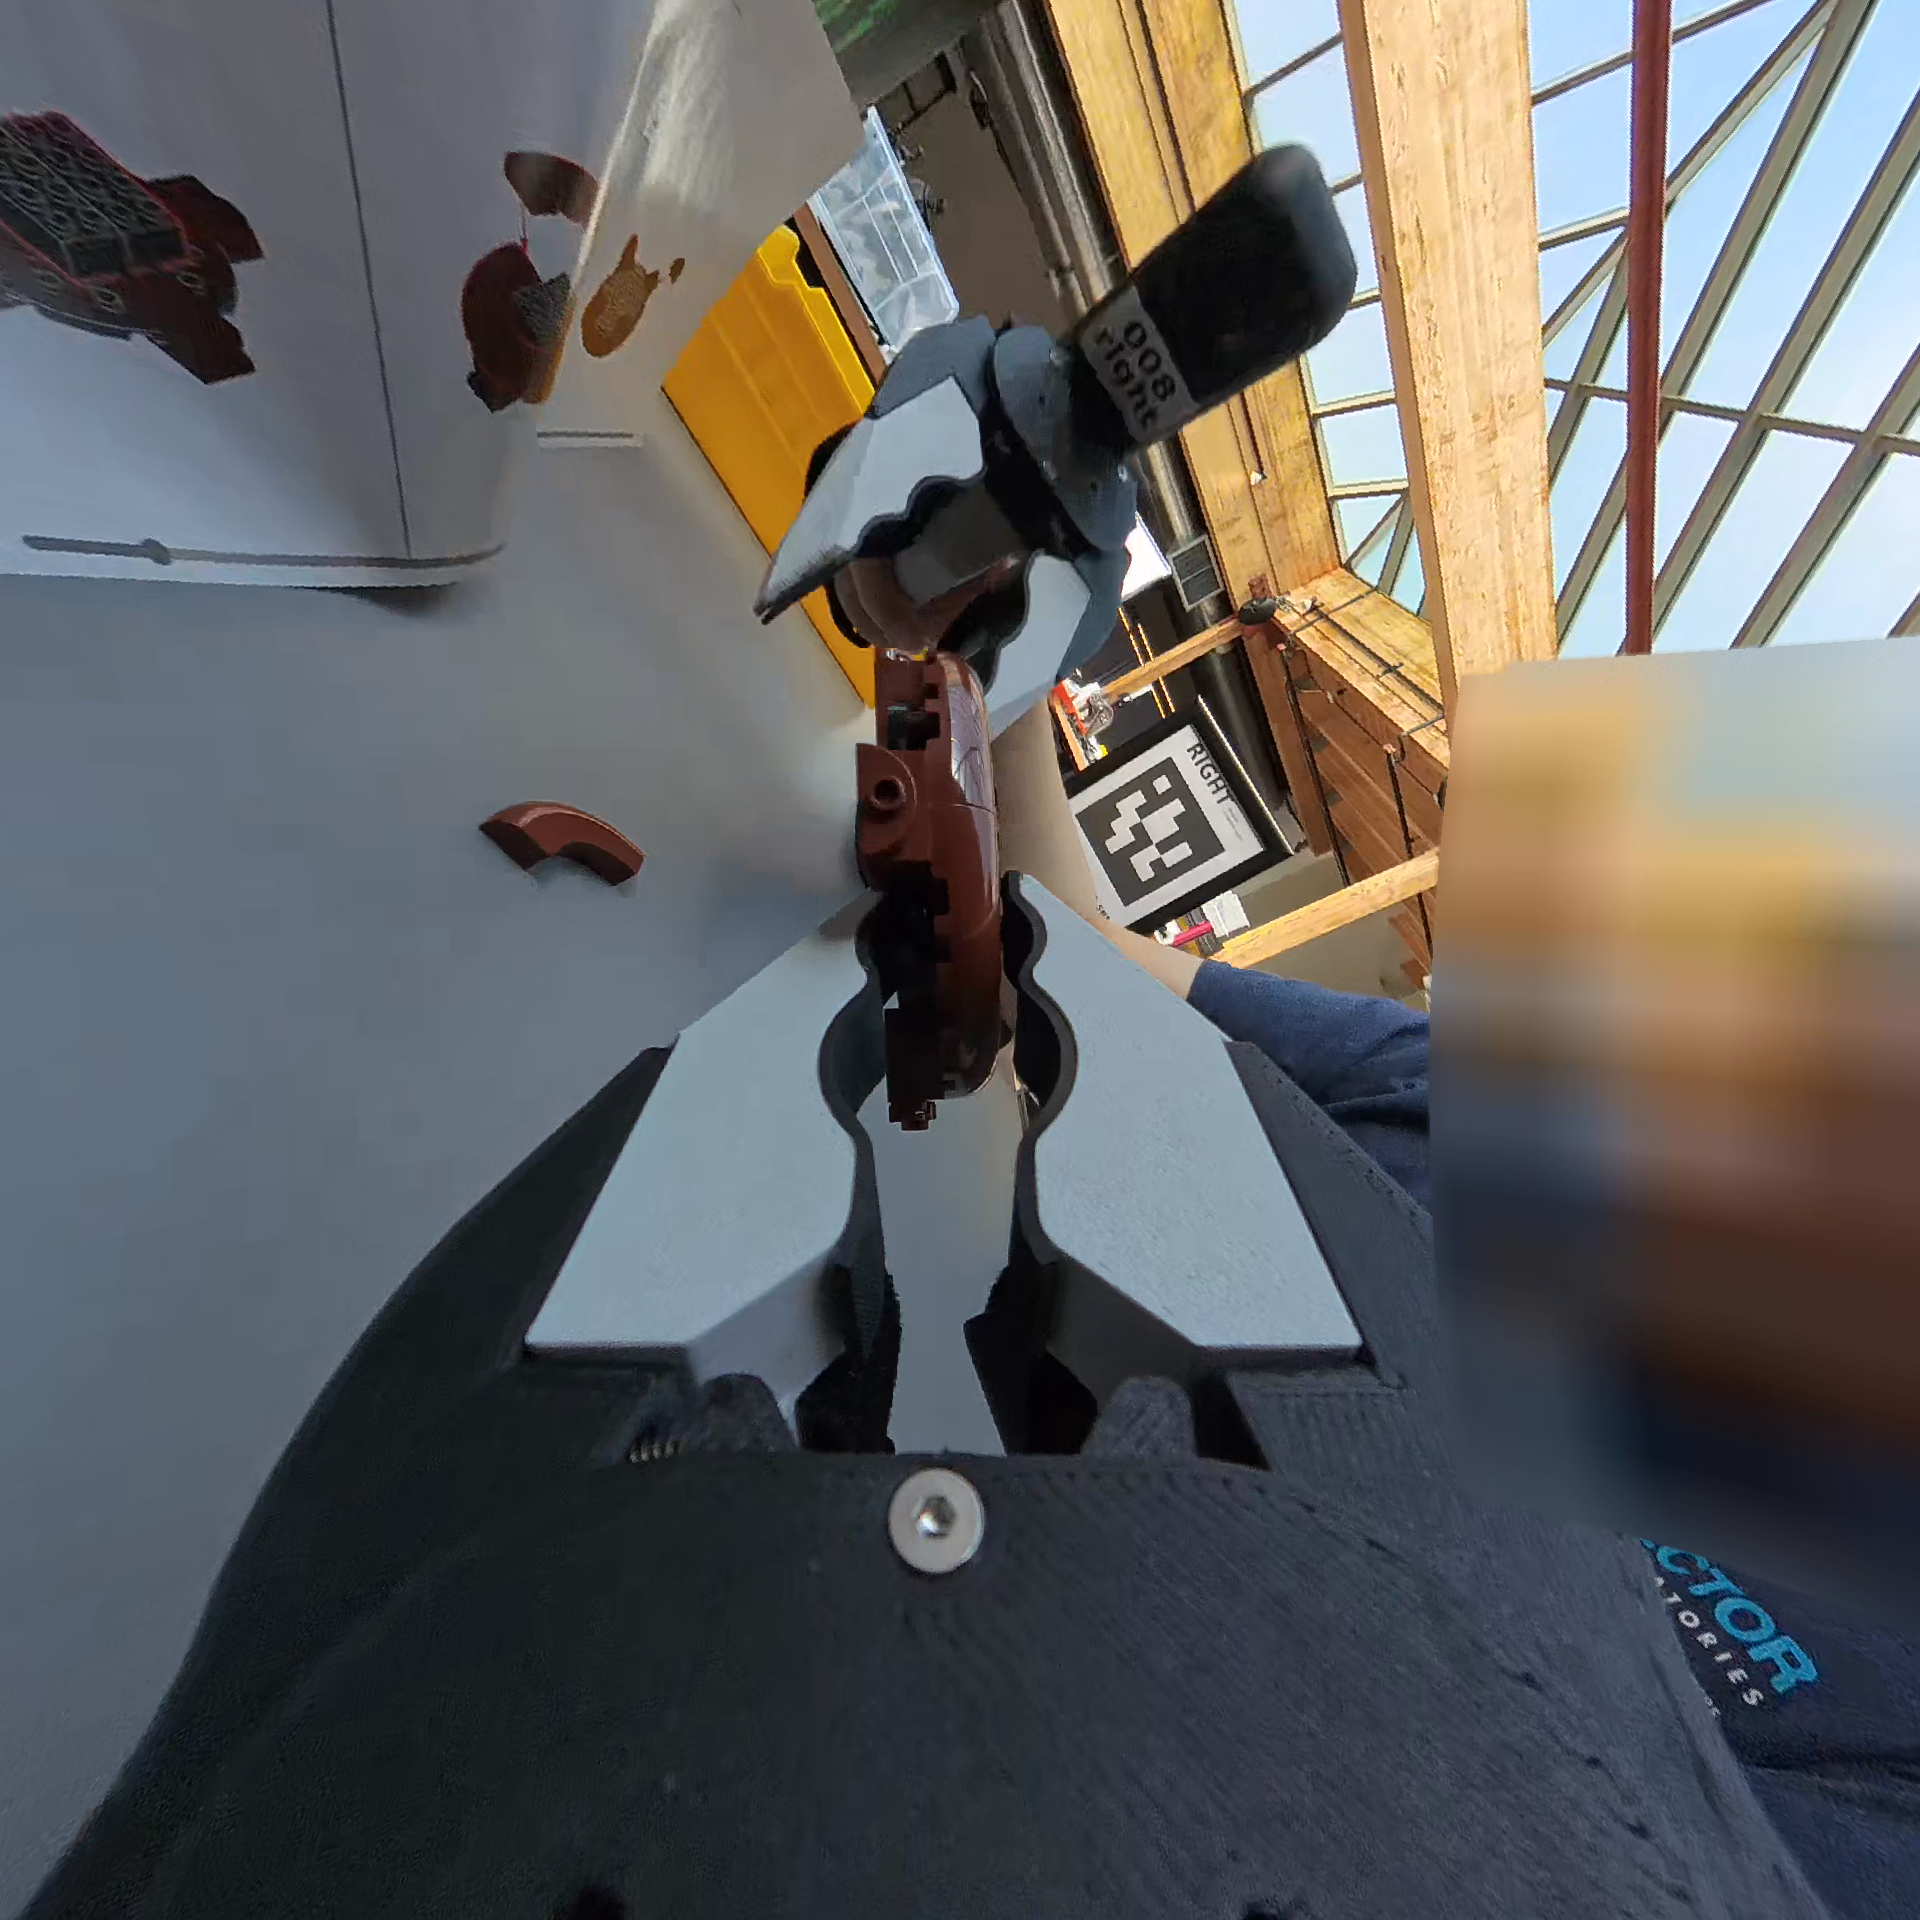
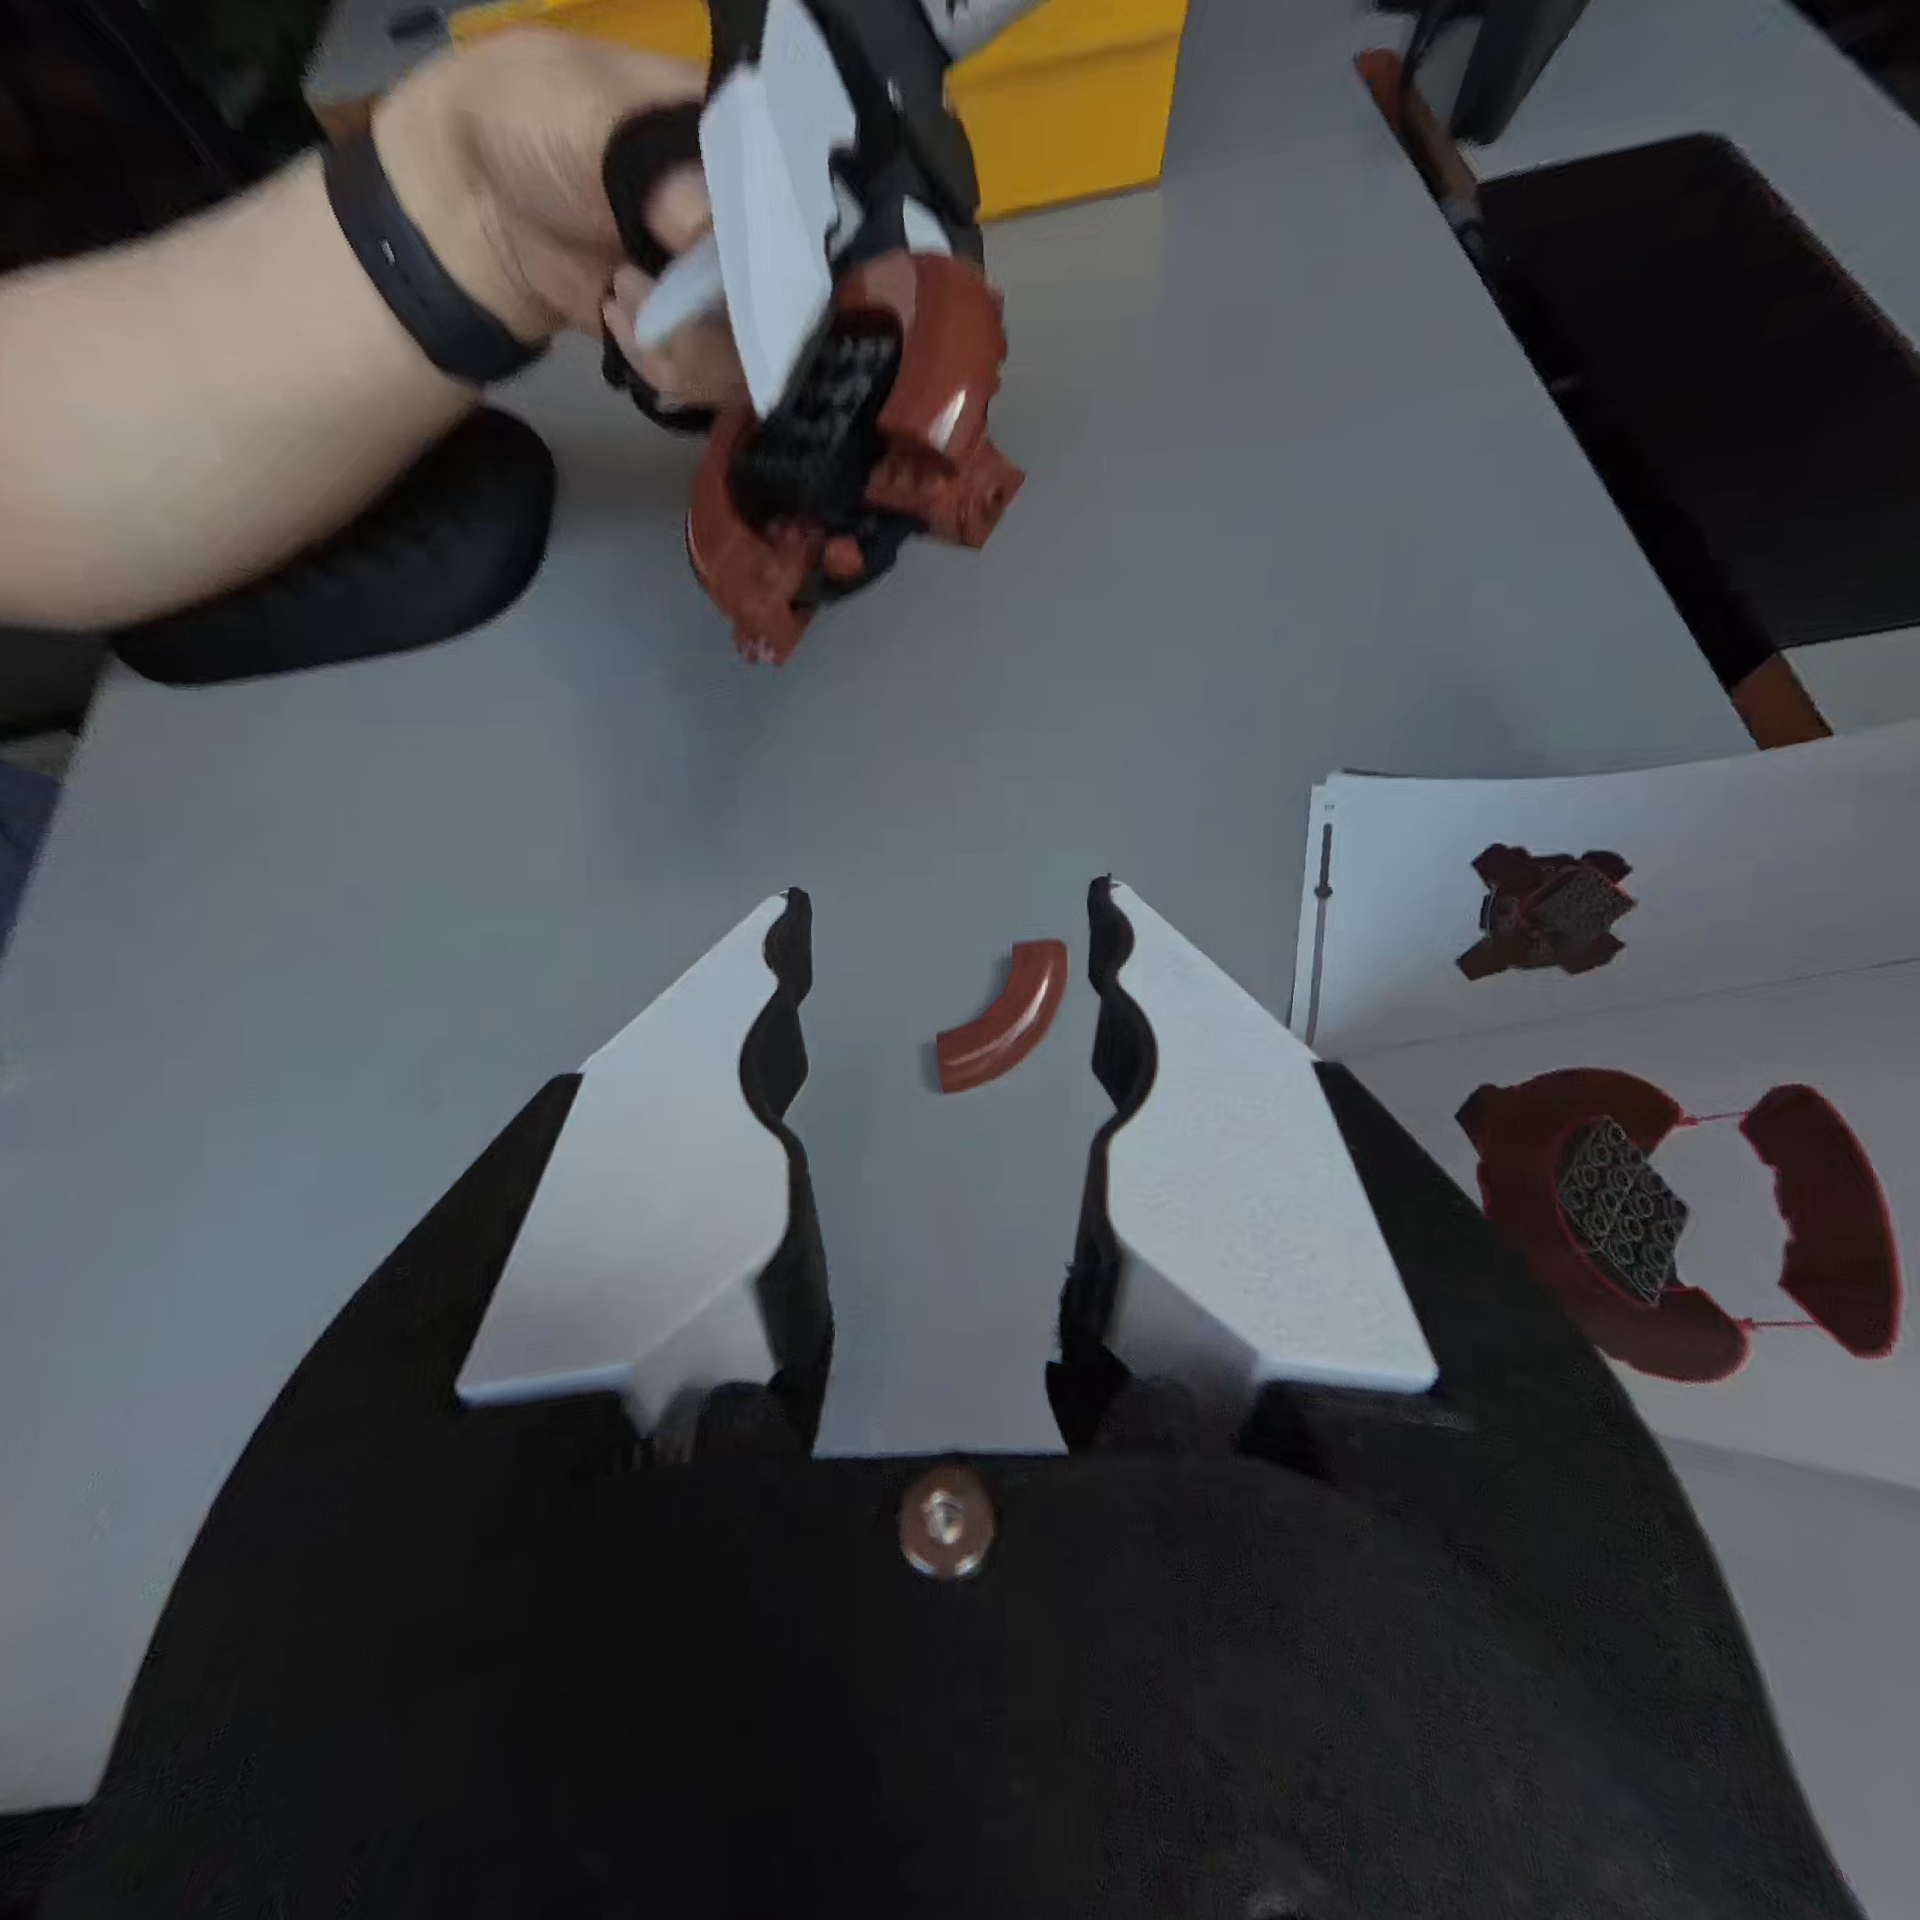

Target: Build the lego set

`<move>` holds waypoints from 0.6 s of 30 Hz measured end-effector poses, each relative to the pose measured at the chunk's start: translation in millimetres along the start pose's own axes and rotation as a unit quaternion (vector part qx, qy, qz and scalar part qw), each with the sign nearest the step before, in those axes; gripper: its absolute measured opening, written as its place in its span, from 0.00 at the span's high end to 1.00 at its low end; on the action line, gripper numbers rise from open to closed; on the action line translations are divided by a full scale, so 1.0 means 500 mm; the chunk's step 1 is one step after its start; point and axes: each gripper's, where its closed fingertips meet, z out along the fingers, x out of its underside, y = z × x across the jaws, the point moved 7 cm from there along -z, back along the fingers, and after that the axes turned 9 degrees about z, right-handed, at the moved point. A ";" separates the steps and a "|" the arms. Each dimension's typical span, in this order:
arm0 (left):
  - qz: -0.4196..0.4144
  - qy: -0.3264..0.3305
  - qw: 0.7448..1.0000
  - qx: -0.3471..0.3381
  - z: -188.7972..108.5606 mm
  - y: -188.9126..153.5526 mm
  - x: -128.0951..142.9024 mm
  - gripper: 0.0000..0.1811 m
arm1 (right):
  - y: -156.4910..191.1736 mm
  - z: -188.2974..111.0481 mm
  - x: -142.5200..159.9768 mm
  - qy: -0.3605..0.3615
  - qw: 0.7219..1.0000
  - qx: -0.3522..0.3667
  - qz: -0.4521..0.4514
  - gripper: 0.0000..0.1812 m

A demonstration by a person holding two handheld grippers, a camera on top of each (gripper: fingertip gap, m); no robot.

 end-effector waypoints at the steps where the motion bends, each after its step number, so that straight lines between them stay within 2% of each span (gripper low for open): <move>1: 0.000 -0.008 1.000 -0.003 -0.011 0.000 -0.003 0.91 | 0.001 0.010 0.024 0.053 0.998 0.012 -0.015 0.71; 4: 0.004 -0.016 1.000 -0.010 -0.025 -0.001 -0.006 0.91 | -0.017 0.041 0.074 0.171 0.983 0.064 -0.033 0.79; 6: 0.006 -0.017 1.000 -0.005 -0.022 -0.003 -0.008 0.91 | -0.022 0.057 0.091 0.202 0.973 0.085 -0.071 0.83; 8: 0.006 -0.015 1.000 -0.001 -0.016 -0.004 -0.008 0.91 | -0.026 0.067 0.102 0.224 0.970 0.079 -0.045 0.86; 12: 0.010 -0.009 1.000 -0.002 -0.009 -0.003 -0.008 0.91 | -0.020 0.088 0.101 0.215 0.975 0.048 -0.017 0.93; 15: 0.007 -0.010 1.000 0.000 -0.008 -0.002 -0.008 0.91 | 0.008 0.123 0.087 0.204 0.978 0.015 -0.033 0.95; 18: 0.007 -0.014 1.000 -0.003 -0.012 -0.003 -0.009 0.91 | 0.026 0.136 0.074 0.207 0.976 0.013 -0.074 0.95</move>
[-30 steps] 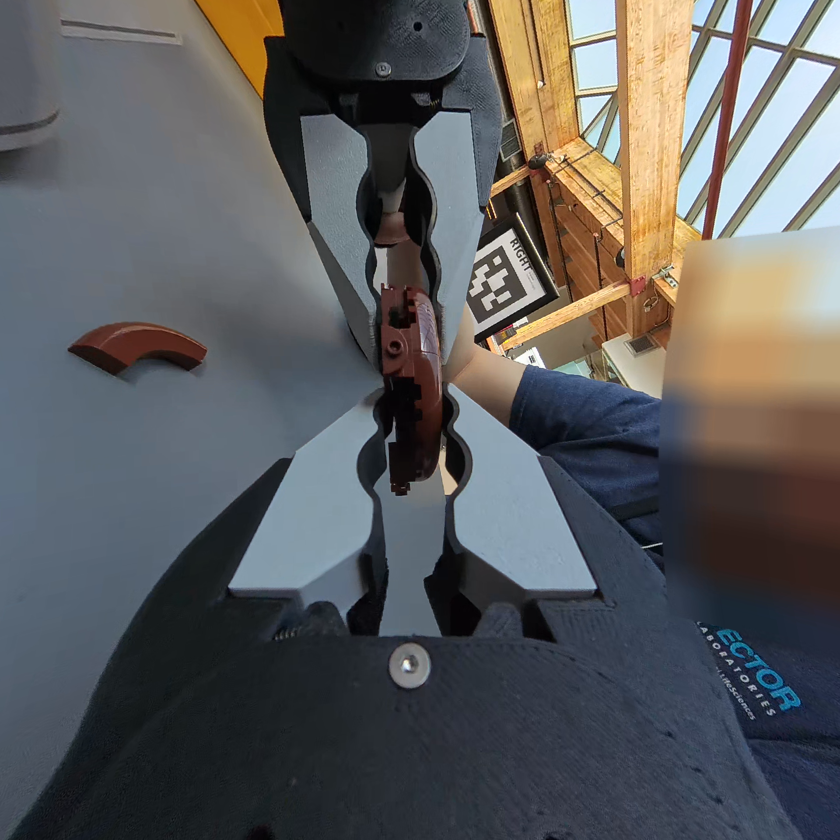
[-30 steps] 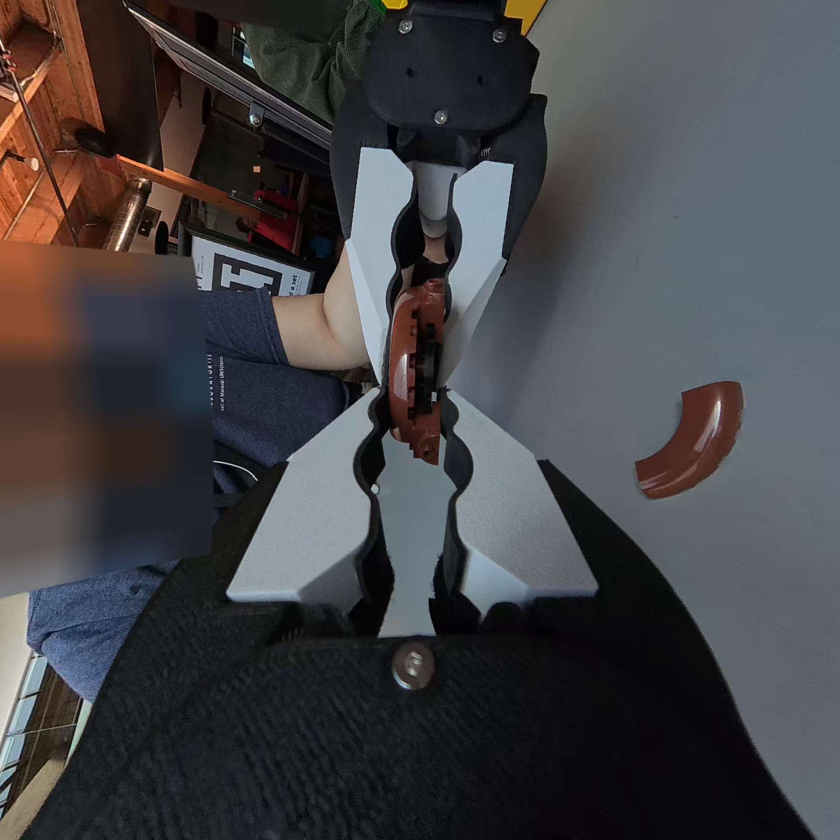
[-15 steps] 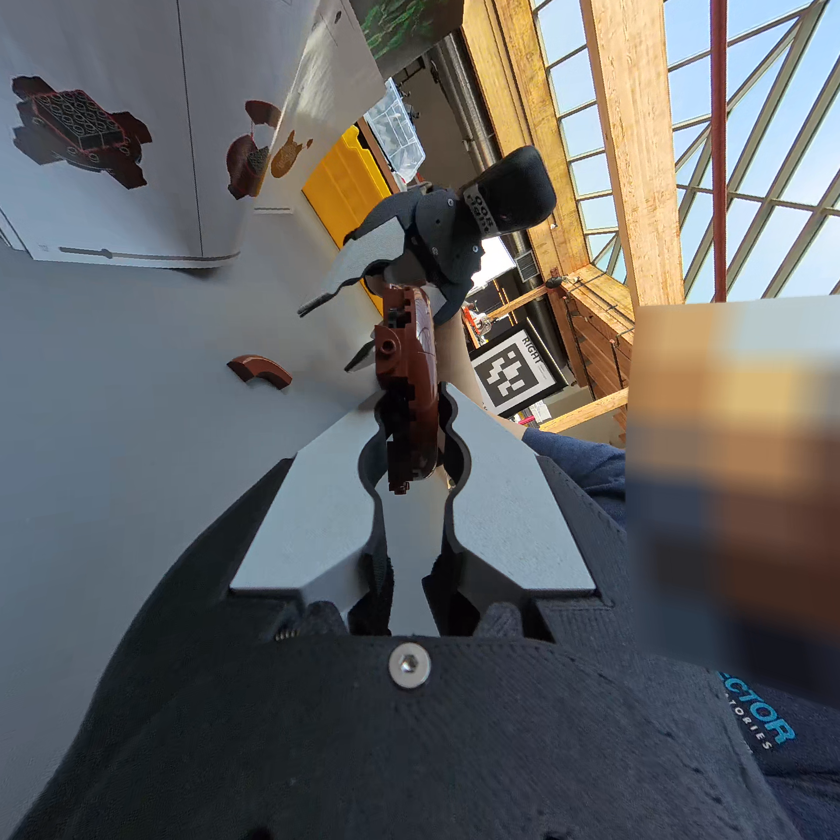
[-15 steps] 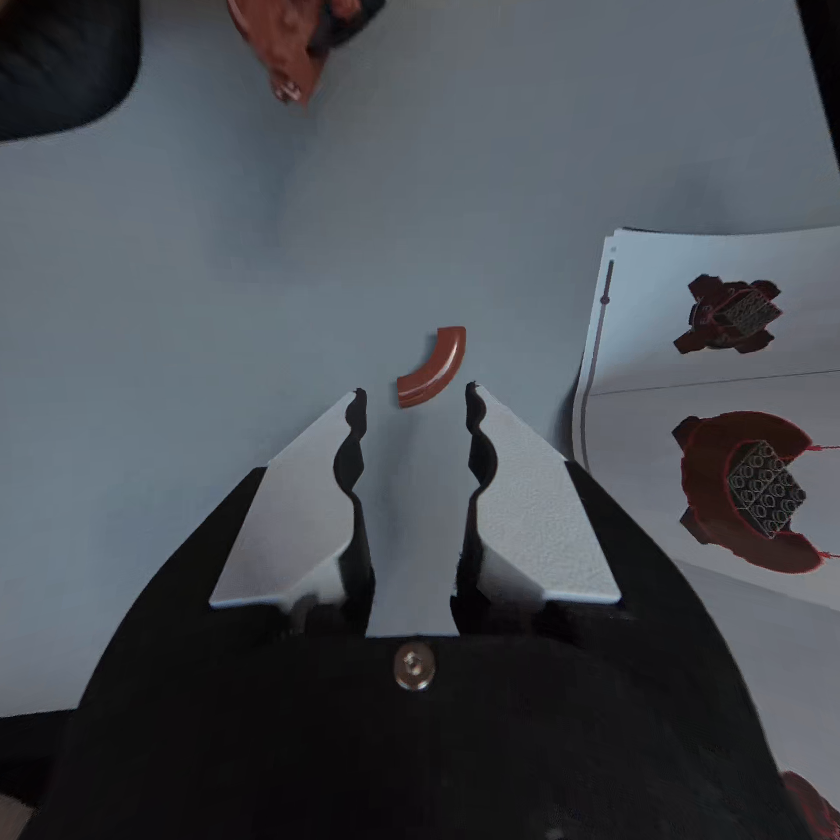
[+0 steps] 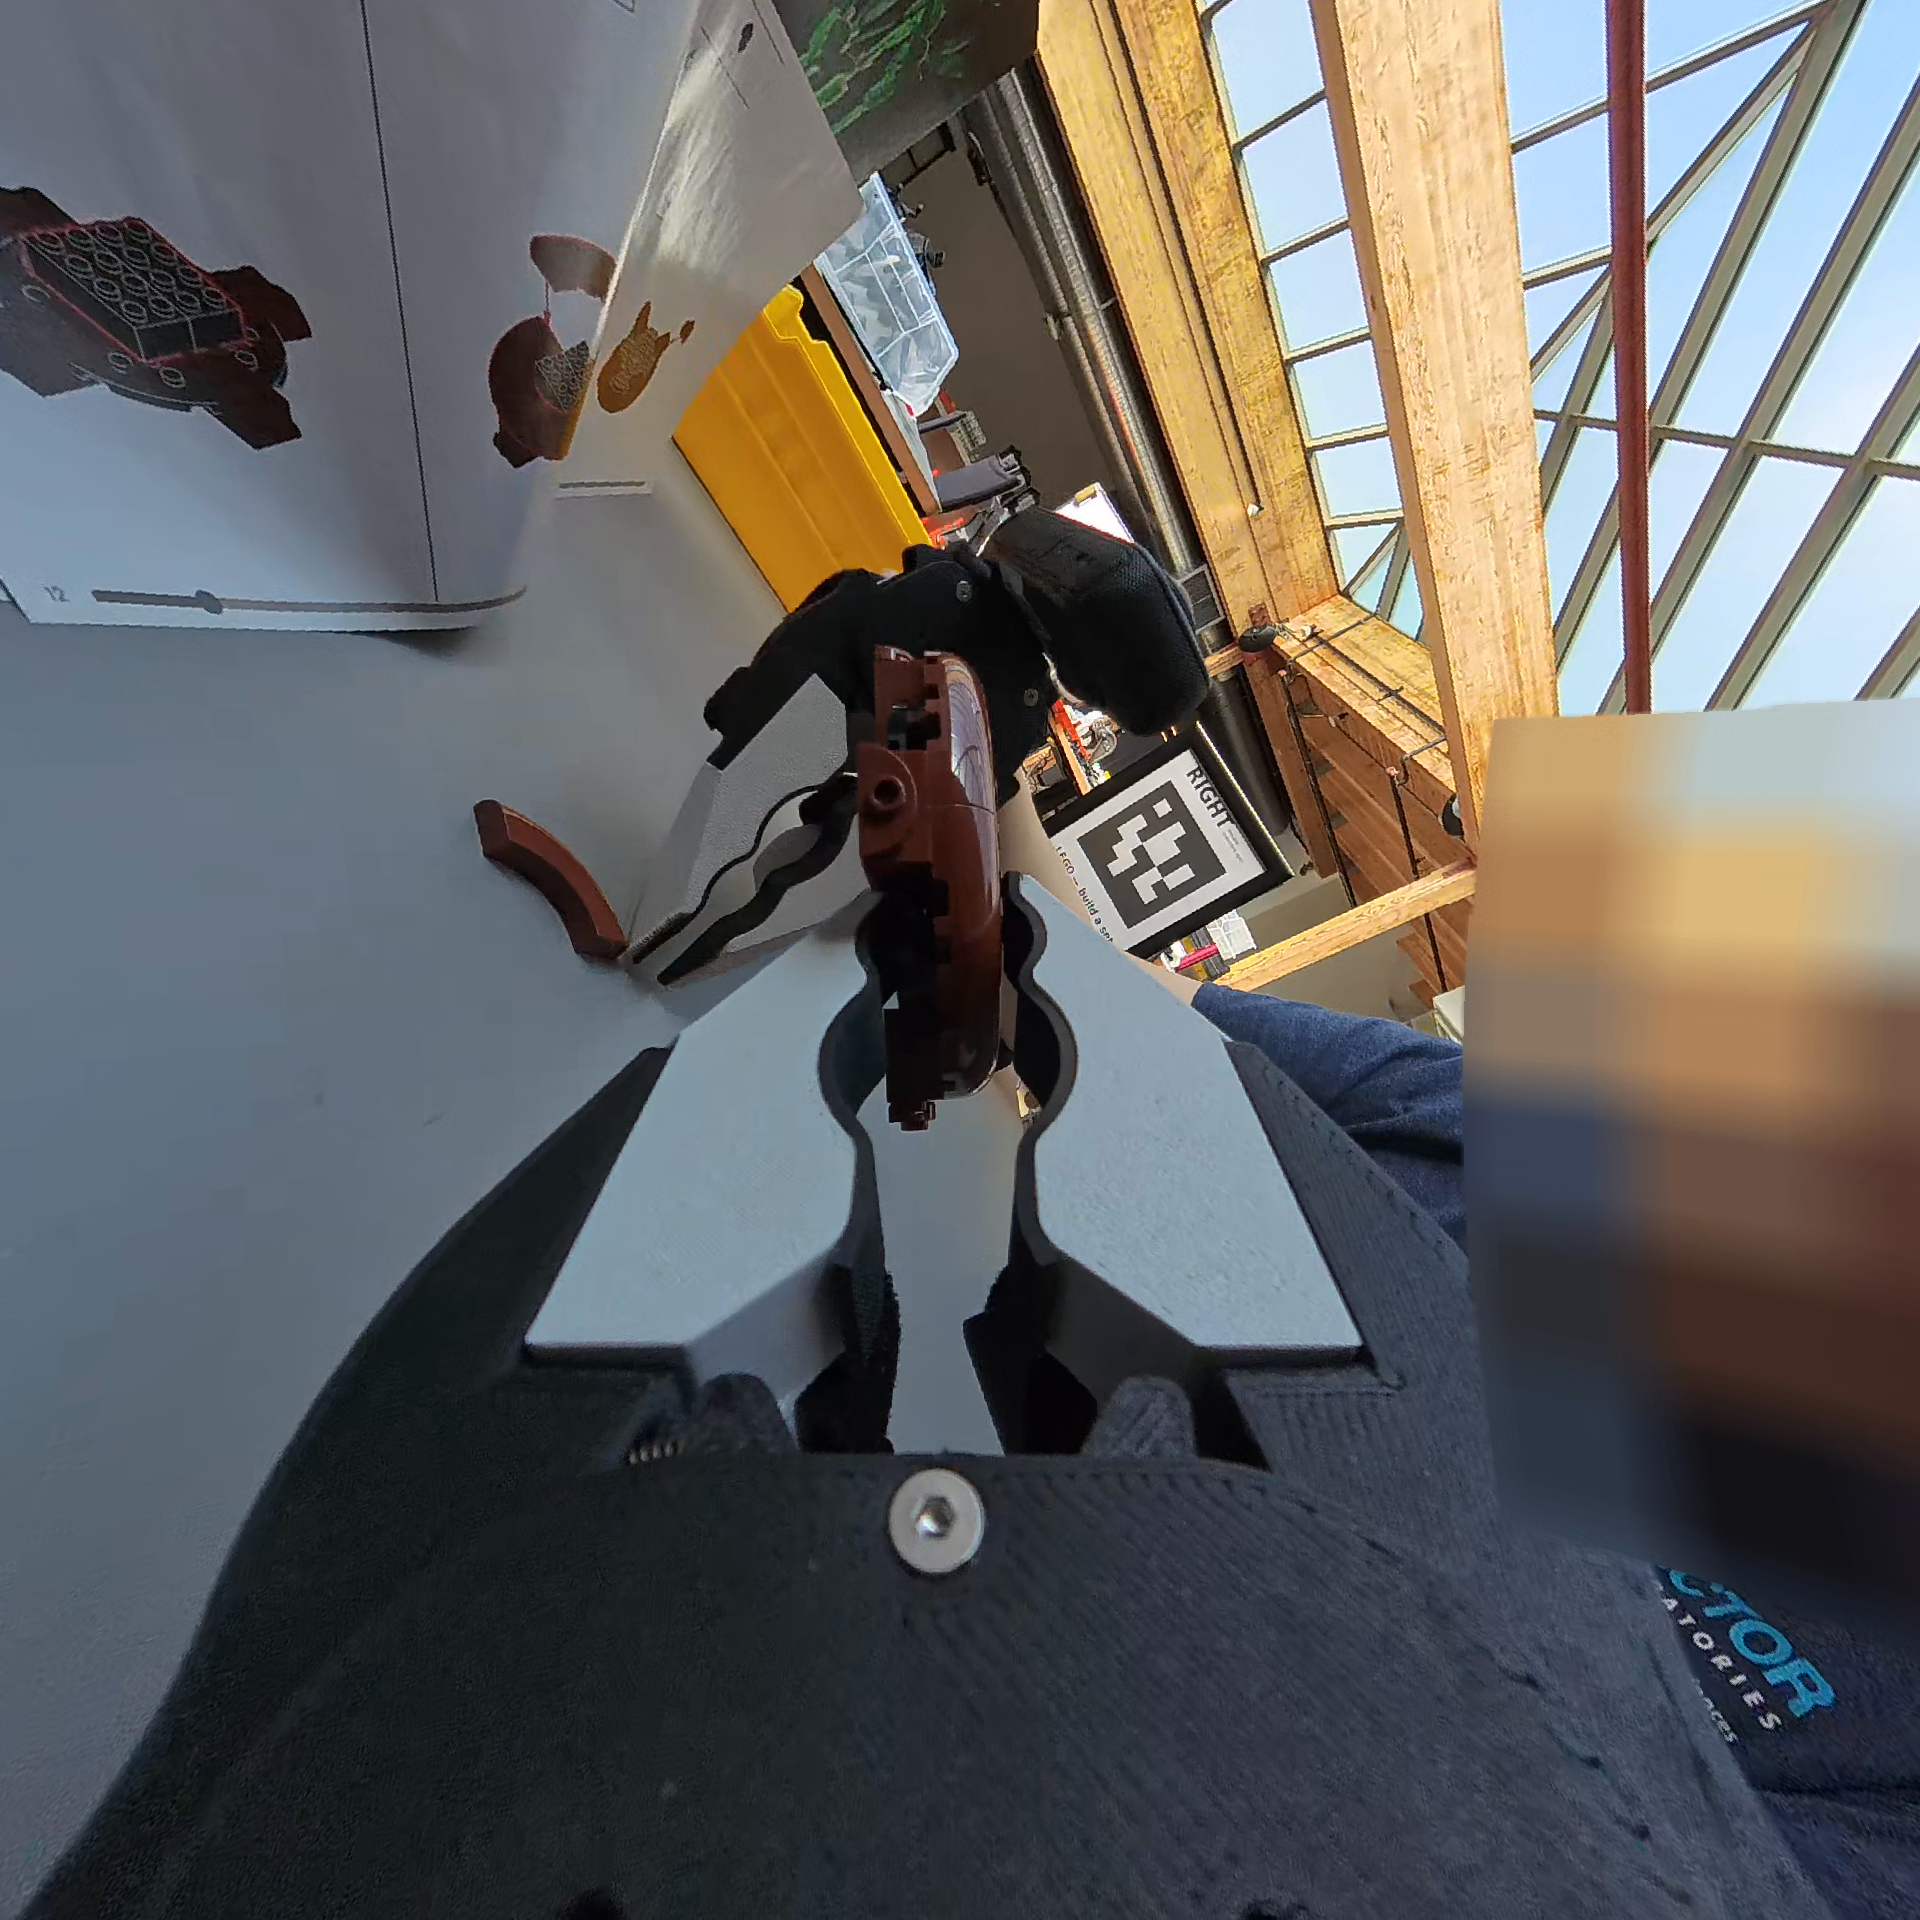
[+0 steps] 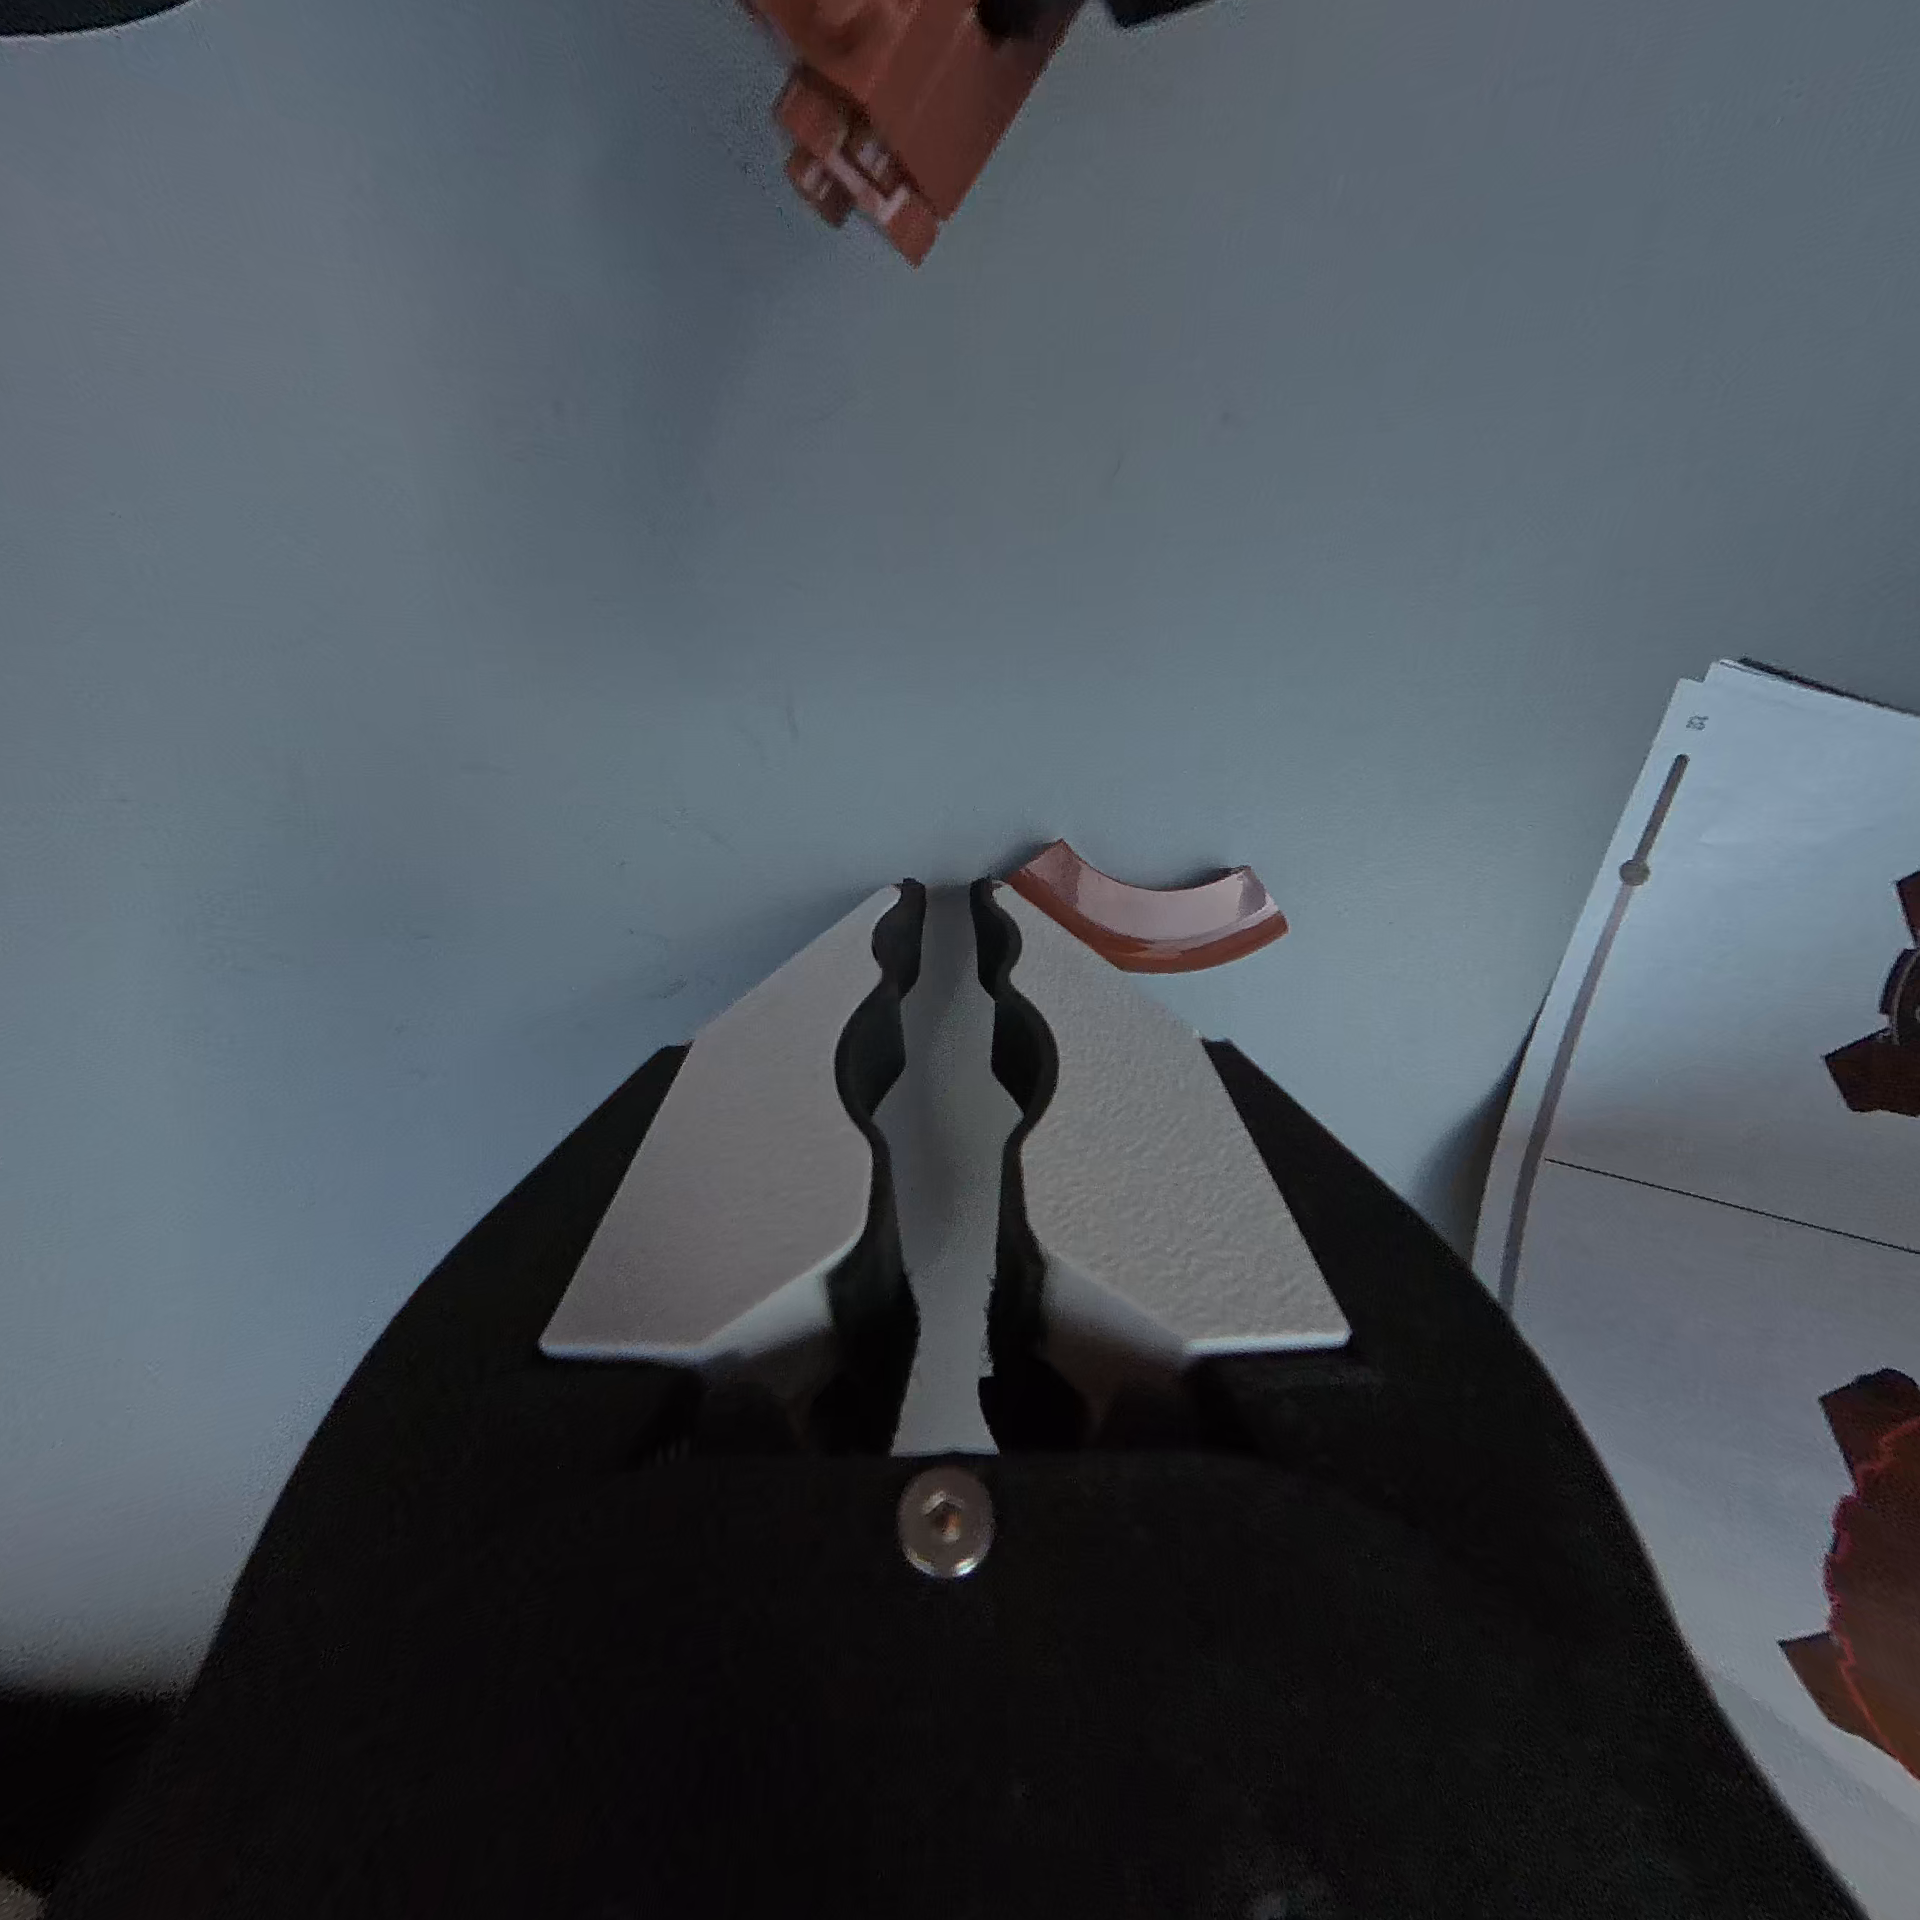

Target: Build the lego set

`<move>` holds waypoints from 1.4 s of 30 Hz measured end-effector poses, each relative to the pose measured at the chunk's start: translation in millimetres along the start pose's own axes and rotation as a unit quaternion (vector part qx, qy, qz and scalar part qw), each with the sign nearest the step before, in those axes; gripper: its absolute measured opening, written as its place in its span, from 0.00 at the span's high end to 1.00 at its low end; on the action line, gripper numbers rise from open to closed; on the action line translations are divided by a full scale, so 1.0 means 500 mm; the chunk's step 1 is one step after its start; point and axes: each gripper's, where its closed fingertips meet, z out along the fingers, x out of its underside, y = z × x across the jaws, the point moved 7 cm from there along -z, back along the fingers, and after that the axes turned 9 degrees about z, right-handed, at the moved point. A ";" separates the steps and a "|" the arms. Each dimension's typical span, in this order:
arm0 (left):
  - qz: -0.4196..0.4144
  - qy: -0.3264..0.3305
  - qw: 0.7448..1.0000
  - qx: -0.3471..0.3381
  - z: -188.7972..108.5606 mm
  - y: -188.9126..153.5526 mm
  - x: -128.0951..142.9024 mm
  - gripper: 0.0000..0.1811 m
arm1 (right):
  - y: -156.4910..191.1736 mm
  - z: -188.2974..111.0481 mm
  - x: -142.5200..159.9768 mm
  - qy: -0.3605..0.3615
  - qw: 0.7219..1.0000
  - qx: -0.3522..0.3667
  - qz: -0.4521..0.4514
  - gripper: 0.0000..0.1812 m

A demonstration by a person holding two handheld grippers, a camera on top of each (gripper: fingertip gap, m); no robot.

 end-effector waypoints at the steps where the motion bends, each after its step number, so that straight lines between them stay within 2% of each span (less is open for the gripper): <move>1: 0.001 -0.004 1.000 -0.001 -0.004 -0.001 -0.002 0.91 | -0.003 -0.005 -0.001 -0.009 1.000 0.013 -0.014 0.95; 3: 0.002 -0.014 1.000 -0.002 -0.013 -0.003 -0.005 0.91 | -0.020 -0.019 0.003 -0.034 0.998 0.049 -0.029 0.90; 5: 0.005 -0.019 1.000 -0.008 -0.021 -0.004 -0.008 0.91 | -0.039 -0.031 0.007 -0.050 0.995 0.084 -0.037 0.80; 7: 0.006 -0.022 1.000 -0.013 -0.027 -0.003 -0.009 0.91 | -0.049 -0.036 0.003 -0.072 0.994 0.078 -0.026 0.71; 10: 0.004 -0.027 1.000 -0.009 -0.029 -0.004 -0.010 0.91 | -0.060 -0.025 0.002 -0.079 0.995 0.039 0.040 0.57; 16: 0.005 -0.024 1.000 -0.005 -0.025 -0.004 -0.009 0.91 | -0.056 0.003 0.011 -0.075 0.995 0.040 0.046 0.63; 18: 0.001 -0.023 1.000 -0.003 -0.024 -0.002 -0.009 0.91 | -0.061 0.002 0.012 -0.080 0.994 0.052 0.046 0.69; 23: -0.001 -0.017 1.000 -0.017 -0.021 0.006 -0.006 0.91 | -0.055 -0.007 0.009 -0.076 0.995 0.061 0.031 0.70; 26: -0.025 -0.012 0.999 -0.044 -0.016 0.027 0.002 0.91 | -0.041 -0.064 -0.016 -0.098 0.990 0.098 0.006 0.69; 30: -0.090 -0.016 0.995 -0.029 0.023 0.058 0.020 0.91 | 0.005 -0.160 -0.082 -0.171 0.975 0.142 -0.026 0.69; 35: -0.135 -0.017 0.991 0.014 0.078 0.072 0.035 0.91 | 0.016 -0.148 -0.074 -0.106 0.986 0.128 -0.009 0.69; 42: -0.140 -0.005 0.990 0.025 0.090 0.069 0.042 0.91 | 0.023 -0.138 -0.069 -0.069 0.987 0.140 -0.036 0.69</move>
